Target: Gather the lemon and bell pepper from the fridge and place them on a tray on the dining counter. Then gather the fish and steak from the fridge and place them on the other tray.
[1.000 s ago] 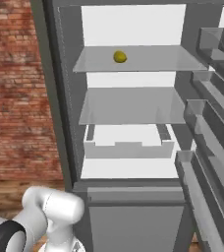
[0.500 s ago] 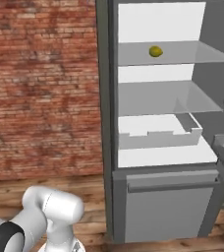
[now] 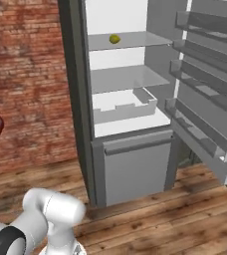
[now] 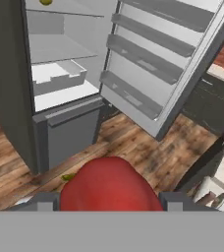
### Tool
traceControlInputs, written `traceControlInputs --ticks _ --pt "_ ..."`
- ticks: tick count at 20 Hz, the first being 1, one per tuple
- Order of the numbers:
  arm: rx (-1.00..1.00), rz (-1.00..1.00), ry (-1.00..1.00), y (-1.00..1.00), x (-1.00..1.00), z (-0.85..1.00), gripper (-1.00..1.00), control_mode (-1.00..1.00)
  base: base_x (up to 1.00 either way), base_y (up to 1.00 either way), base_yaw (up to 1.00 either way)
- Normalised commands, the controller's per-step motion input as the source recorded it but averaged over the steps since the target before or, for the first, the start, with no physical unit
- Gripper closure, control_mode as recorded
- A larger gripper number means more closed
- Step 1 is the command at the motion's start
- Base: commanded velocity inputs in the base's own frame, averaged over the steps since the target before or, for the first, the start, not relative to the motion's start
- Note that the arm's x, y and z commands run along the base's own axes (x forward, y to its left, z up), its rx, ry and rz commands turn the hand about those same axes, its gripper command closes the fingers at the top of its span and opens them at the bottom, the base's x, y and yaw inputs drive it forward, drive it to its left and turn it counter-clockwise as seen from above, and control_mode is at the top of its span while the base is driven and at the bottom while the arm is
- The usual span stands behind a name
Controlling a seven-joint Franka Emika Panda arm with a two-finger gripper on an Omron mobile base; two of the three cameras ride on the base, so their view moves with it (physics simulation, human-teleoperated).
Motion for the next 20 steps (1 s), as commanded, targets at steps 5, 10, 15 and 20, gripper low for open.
traceControlInputs --ticks 5,10,15,20 --pt "0.00 0.00 0.00 0.00 0.00 0.00 1.00 1.00 -0.90 -0.16 -0.40" --pt "0.00 0.00 0.00 0.00 0.00 0.00 1.00 1.00 -0.85 -0.53 -0.28" --pt "0.00 0.00 0.00 0.00 0.00 0.00 1.00 1.00 -0.31 -0.57 -0.21" --pt "0.00 0.00 0.00 0.00 0.00 0.00 1.00 1.00 -0.01 -0.77 -0.21"
